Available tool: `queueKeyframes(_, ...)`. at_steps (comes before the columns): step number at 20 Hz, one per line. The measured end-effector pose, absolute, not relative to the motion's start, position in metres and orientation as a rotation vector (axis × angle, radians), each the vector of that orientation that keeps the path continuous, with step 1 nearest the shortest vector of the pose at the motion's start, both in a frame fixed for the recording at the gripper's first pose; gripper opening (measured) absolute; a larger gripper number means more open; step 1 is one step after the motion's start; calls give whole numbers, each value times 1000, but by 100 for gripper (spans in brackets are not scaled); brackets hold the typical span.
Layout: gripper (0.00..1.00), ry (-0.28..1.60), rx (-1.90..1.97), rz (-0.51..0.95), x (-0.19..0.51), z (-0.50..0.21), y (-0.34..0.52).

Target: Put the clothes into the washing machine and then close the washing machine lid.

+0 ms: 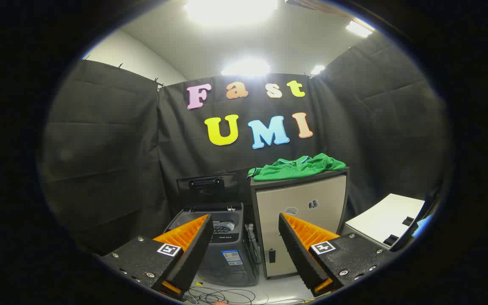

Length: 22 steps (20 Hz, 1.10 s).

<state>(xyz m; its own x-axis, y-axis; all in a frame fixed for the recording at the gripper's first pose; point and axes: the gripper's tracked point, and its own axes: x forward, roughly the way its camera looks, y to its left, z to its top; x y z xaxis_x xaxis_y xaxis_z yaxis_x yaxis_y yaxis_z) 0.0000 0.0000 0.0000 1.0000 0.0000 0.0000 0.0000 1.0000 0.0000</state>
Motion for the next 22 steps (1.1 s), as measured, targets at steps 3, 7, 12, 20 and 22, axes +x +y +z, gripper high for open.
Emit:
queueKeyframes(3,96,7,-13,5,2,-3,1)
queueKeyframes(7,96,19,-37,17,6,-5,5)
queueKeyframes(12,96,14,-32,8,9,-3,1)
queueKeyframes(20,96,5,-24,2,11,-1,1)
queueKeyframes(22,96,6,-25,7,10,-2,2)
